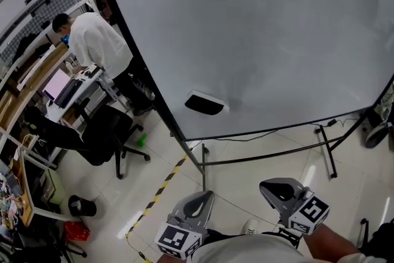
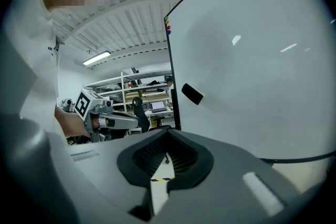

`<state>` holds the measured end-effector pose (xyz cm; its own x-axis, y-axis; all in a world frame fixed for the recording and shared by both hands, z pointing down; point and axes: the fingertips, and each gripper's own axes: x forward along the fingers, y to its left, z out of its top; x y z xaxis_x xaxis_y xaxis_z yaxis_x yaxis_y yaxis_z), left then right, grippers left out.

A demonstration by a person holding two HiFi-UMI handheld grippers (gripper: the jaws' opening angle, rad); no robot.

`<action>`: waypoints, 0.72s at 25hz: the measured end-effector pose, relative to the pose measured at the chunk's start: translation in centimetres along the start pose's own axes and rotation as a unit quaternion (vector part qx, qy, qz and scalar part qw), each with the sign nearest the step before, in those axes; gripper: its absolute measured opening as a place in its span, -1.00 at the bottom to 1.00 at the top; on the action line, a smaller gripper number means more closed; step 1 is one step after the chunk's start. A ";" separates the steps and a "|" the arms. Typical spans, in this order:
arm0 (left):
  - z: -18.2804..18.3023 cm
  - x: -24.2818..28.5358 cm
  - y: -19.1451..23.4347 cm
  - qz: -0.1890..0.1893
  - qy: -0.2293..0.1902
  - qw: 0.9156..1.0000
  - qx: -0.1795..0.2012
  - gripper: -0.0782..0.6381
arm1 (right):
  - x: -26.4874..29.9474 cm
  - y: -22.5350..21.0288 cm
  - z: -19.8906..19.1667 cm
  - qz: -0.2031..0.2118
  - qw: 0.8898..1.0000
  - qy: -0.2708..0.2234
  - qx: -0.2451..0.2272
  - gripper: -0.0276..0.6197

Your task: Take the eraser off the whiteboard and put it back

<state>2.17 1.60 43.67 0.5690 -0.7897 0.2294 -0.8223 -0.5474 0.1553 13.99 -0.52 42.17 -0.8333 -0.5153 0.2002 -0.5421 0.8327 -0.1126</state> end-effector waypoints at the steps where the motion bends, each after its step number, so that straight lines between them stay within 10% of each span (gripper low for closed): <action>1: -0.1 -0.1 -0.2 0.001 0.002 1.000 -0.008 -0.73 | -0.3 0.1 0.0 0.003 1.000 -0.001 0.003 -0.91; 18: -0.5 -5.3 2.8 -0.043 0.012 0.999 0.005 -0.73 | 0.8 6.2 -0.6 -0.050 0.998 -0.020 0.035 -0.91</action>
<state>-3.11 4.41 43.37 0.6372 -0.7329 0.2382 -0.7703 -0.6157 0.1663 10.04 4.37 42.23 -0.7774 -0.6043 0.1747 -0.6281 0.7610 -0.1627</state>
